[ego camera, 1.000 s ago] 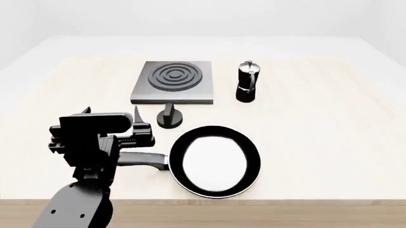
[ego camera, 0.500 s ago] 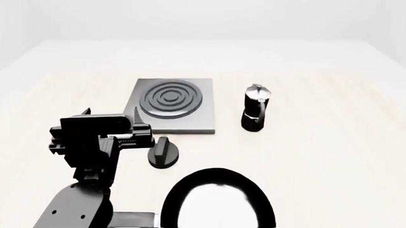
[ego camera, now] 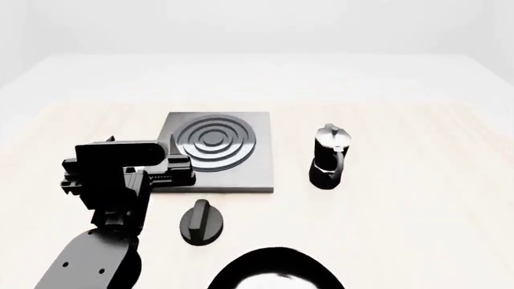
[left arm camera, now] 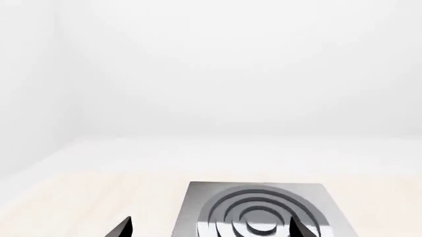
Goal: Turn on the stove and put the frying pan on it.
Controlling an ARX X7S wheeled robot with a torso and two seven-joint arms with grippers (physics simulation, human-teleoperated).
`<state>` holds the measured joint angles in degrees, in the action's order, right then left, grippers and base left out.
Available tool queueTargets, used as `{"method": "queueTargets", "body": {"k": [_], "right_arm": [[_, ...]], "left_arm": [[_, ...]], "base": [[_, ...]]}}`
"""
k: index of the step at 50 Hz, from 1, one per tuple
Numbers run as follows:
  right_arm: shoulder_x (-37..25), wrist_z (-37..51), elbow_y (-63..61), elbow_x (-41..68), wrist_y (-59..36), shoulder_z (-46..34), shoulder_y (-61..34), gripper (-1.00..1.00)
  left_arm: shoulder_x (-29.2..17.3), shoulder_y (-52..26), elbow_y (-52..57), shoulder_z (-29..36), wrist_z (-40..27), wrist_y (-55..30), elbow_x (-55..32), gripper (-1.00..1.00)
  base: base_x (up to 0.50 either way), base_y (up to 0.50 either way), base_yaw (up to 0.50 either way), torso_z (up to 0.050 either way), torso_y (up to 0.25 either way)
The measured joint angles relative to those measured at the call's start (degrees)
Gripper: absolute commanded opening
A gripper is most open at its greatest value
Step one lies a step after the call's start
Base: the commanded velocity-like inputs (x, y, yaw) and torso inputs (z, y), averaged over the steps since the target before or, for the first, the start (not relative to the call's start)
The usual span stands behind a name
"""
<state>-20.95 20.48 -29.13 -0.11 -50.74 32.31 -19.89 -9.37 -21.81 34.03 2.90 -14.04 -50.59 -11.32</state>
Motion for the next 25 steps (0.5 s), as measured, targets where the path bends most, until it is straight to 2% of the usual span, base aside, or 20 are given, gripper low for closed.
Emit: {"method": "queueTargets", "body": {"k": [5, 8, 12, 17, 21, 25], "right_arm": [[-0.16, -0.06, -0.08, 0.03, -0.51, -0.31, -0.19, 1.0], [-0.18, -0.12, -0.07, 0.09, -0.68, -0.47, -0.21, 1.0], [-0.08, -0.24, 0.11, 0.24, -0.67, -0.7, -0.2, 1.0], [0.0, -0.58, 0.18, 0.68, -0.95, -0.9, -0.35, 1.0], [-0.01, -0.79, 0.09, 0.94, -1.27, -0.92, -0.43, 1.0], [0.06, -0.93, 0.21, 1.13, -1.27, -0.91, -0.38, 1.0]], "left_arm": [[0.25, -6.68, 1.51, -3.13, -1.22, -13.26, -4.3, 1.0], [-2.36, -12.68, -2.16, -5.11, -8.28, -20.0, -12.68, 1.0], [-7.42, -20.98, -10.77, -3.99, -25.04, -25.77, -30.52, 1.0], [-14.01, -30.32, -21.58, 2.26, -44.8, -28.5, -59.32, 1.0], [-18.03, -36.08, -28.11, 7.29, -54.55, -29.32, -76.95, 1.0], [-21.06, -40.11, -33.45, 11.5, -60.78, -29.82, -88.59, 1.0]], "base": [[0.0, 0.0, 0.0, 0.0, 0.0], [0.0, 0.0, 0.0, 0.0, 0.0], [0.0, 0.0, 0.0, 0.0, 0.0], [0.0, 0.0, 0.0, 0.0, 0.0], [0.0, 0.0, 0.0, 0.0, 0.0], [0.0, 0.0, 0.0, 0.0, 0.0]]}}
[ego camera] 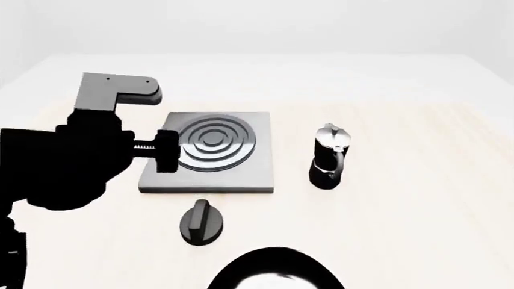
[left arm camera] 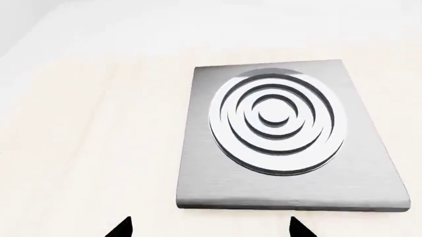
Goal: Turn on the stove and put the frying pan on it.
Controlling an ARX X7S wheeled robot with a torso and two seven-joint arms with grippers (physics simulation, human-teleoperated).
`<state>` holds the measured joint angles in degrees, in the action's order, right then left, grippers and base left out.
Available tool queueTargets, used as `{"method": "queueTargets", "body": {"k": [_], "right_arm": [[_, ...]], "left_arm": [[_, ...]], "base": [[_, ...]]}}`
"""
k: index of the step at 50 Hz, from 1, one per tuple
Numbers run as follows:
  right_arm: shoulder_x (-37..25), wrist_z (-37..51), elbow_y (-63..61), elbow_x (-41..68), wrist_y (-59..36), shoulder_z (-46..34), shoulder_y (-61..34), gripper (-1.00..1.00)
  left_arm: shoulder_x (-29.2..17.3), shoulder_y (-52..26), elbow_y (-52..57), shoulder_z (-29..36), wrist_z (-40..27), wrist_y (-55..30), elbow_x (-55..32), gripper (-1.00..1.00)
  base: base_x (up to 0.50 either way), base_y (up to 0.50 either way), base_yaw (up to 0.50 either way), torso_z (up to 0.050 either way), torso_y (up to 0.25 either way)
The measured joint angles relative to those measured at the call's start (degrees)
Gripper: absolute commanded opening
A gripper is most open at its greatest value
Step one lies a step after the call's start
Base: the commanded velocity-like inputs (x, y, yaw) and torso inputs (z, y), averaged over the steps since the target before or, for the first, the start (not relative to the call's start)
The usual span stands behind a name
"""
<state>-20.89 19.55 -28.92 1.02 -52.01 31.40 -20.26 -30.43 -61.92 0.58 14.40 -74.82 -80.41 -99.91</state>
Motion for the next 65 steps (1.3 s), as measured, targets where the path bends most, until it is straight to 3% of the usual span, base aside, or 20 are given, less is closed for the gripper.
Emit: {"method": "queueTargets", "body": {"k": [10, 26, 31, 37, 44, 65], "right_arm": [[0.13, -0.14, 0.59, 0.3, 0.24, -0.02, 0.09, 1.0], [0.09, -0.08, 1.11, 0.41, 0.3, -0.42, 0.13, 1.0], [0.13, 0.01, 1.31, 0.39, 0.45, -0.62, 0.15, 1.0], [0.17, 0.0, 1.78, 0.38, 0.48, -1.06, 0.29, 1.0], [0.2, -0.01, 2.01, 0.45, 0.47, -1.34, 0.37, 1.0], [0.04, -0.06, 1.73, 0.81, -0.13, -1.48, 0.22, 1.0]], "left_arm": [[-4.53, -4.86, -9.67, 7.2, -6.71, -0.58, -13.85, 1.0], [-7.45, -5.99, -16.14, 12.69, -7.47, -0.27, -18.35, 1.0], [-7.39, -5.88, -17.54, 13.15, -4.01, -0.64, -16.19, 1.0], [-6.76, -4.83, -19.45, 14.62, 7.29, 0.56, -7.95, 1.0], [-6.27, -4.19, -20.83, 15.87, 15.53, 1.5, -2.23, 1.0], [-4.64, -2.58, -24.46, 19.76, 29.16, 4.14, 7.2, 1.0]], "base": [[0.0, 0.0, 0.0, 0.0, 0.0], [0.0, 0.0, 0.0, 0.0, 0.0], [0.0, 0.0, 0.0, 0.0, 0.0], [0.0, 0.0, 0.0, 0.0, 0.0], [0.0, 0.0, 0.0, 0.0, 0.0], [0.0, 0.0, 0.0, 0.0, 0.0]]}}
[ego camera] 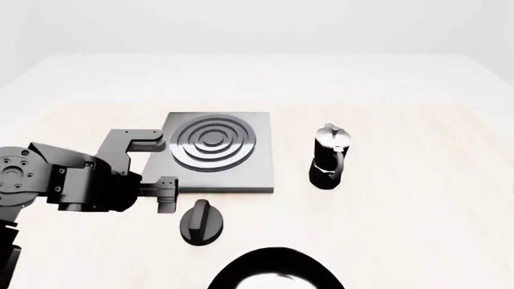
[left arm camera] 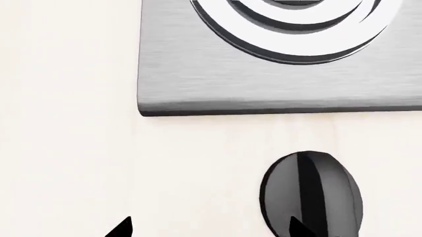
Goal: Turn on the stove and put the frying pan on it.
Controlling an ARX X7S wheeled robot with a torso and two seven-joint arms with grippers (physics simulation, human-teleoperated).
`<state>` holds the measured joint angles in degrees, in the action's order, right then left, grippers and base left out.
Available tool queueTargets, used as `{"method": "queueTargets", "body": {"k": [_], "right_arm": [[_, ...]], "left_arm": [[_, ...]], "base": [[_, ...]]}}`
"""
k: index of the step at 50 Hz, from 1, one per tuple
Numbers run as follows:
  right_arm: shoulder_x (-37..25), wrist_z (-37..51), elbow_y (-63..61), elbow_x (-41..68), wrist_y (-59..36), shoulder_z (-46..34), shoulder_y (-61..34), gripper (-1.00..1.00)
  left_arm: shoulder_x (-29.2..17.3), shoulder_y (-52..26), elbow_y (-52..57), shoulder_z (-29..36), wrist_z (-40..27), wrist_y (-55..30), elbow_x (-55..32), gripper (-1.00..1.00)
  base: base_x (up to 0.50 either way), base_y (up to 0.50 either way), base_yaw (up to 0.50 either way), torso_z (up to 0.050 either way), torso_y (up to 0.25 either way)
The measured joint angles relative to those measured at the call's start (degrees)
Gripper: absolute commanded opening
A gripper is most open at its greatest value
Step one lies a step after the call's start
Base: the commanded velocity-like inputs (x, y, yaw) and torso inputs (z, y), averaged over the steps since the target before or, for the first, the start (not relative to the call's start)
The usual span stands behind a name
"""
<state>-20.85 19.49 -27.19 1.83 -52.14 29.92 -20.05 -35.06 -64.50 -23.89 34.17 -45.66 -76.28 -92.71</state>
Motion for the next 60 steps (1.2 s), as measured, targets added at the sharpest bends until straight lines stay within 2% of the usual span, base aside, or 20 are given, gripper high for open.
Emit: {"method": "queueTargets", "body": {"k": [31, 60], "right_arm": [[0.01, 0.07, -0.01, 0.37, -0.07, -0.4, 0.18, 1.0], [-0.23, 0.15, -0.58, 0.72, -0.66, -0.46, 0.13, 1.0]], "left_arm": [[-0.01, 0.91, -5.97, 4.55, 16.18, 2.33, 6.31, 1.0], [1.71, 1.09, -9.93, 7.86, 24.41, 4.37, 9.79, 1.0]], "base": [[0.0, 0.0, 0.0, 0.0, 0.0], [0.0, 0.0, 0.0, 0.0, 0.0]]}}
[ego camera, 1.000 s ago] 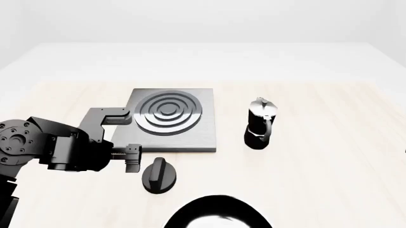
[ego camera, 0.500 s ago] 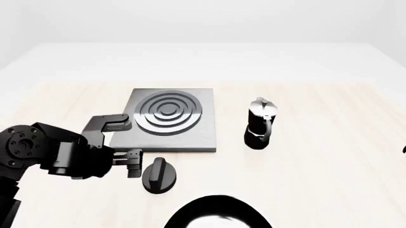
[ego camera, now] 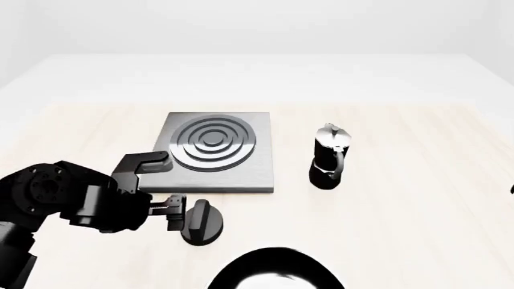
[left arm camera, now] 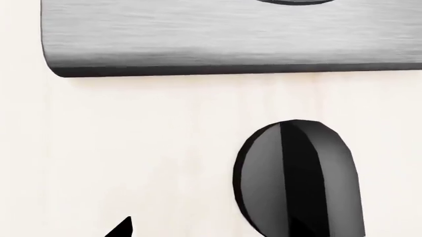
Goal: Turn on the stove and put the frying pan on it.
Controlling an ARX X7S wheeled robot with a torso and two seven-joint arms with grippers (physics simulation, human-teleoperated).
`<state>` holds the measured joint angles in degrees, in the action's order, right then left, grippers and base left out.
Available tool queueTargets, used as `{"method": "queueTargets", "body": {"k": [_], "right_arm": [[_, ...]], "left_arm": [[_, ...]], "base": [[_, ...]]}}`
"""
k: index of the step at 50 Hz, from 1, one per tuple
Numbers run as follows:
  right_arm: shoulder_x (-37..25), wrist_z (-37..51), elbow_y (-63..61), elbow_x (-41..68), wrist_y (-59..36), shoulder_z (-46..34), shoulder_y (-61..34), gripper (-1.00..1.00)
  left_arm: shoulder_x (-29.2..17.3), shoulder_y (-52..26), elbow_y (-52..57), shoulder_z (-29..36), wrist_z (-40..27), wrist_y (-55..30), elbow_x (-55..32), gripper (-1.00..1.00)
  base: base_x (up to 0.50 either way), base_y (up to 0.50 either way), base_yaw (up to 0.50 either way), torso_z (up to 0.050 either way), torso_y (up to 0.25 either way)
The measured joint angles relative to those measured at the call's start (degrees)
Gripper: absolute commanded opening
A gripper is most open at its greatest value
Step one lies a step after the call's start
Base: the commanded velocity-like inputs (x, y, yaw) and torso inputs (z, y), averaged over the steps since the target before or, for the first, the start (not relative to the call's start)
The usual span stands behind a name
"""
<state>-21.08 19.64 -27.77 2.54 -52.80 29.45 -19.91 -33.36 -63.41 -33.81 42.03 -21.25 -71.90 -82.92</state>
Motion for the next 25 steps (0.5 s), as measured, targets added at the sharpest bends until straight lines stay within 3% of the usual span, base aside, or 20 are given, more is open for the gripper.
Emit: {"method": "queueTargets", "body": {"k": [25], "right_arm": [[-0.15, 0.04, -0.38, 0.35, -0.3, 0.23, 0.02, 1.0]], "left_arm": [[2.71, -0.08, -4.86, 4.0, 5.54, 2.4, 4.54, 1.0]], "base": [[0.0, 0.0, 0.0, 0.0, 0.0]]}}
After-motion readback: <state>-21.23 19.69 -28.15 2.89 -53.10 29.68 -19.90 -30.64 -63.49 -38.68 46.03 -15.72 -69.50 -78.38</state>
